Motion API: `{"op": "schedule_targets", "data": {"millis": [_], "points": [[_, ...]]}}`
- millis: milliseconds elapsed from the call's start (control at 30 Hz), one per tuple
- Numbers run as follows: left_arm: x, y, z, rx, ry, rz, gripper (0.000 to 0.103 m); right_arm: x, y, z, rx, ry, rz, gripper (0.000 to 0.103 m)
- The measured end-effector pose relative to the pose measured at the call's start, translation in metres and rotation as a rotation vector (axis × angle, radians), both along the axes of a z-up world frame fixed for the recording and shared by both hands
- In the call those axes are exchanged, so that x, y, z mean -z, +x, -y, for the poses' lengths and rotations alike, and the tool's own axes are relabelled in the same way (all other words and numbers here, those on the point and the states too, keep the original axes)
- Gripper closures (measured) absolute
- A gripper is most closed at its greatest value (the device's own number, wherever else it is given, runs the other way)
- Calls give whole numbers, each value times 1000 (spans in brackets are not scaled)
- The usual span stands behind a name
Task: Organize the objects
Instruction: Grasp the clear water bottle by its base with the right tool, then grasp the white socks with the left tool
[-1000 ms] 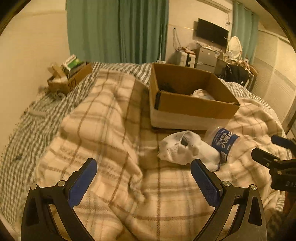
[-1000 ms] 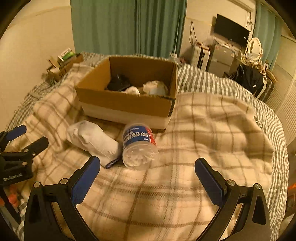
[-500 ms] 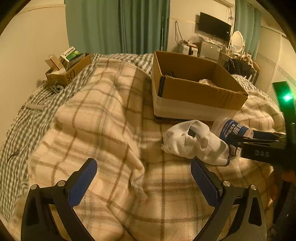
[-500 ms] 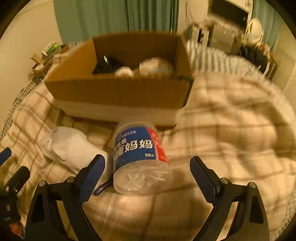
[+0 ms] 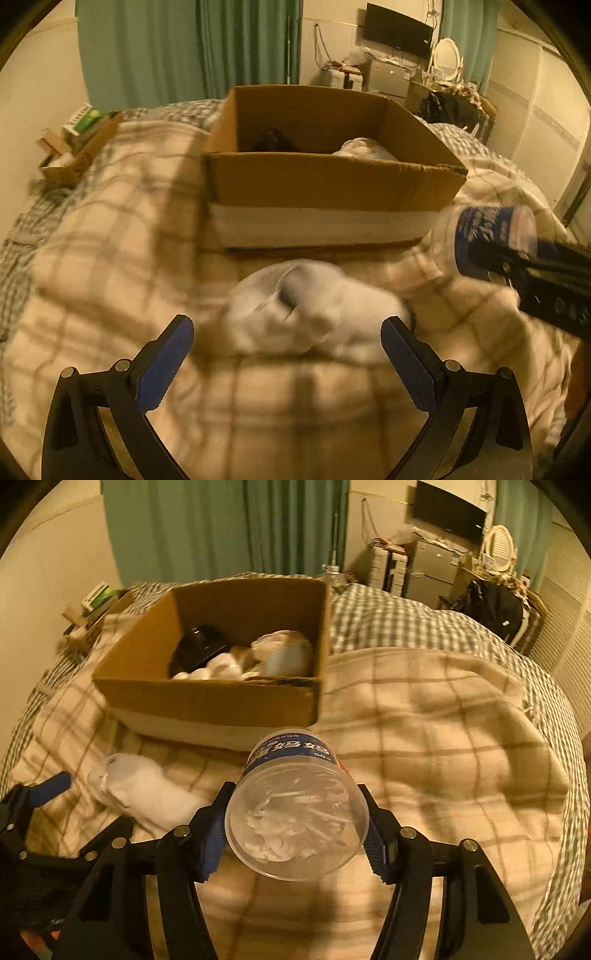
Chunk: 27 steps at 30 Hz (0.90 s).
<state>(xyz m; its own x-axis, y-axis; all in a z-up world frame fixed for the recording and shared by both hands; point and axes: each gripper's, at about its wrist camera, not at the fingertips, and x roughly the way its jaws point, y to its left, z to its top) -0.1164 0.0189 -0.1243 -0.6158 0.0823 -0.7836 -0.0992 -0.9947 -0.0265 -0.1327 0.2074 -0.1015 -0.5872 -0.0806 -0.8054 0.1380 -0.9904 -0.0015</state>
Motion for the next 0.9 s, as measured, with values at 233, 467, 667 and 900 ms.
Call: {"op": "schedule_targets", "data": {"millis": [233,467,667,900], "points": [[21,-29,-3,2,38,62,0,7,-8,-1,7,-13,20,41],[28,-33,-2,13,91,54,10,9,-5,4,-5,-40,43,41],[21,-26,5,26,127,50,35,-5,10,9,-20,-22,13,41],[0,-5,13,34,156,45,52,-34,37,-4,0,-30,-32,41]]}}
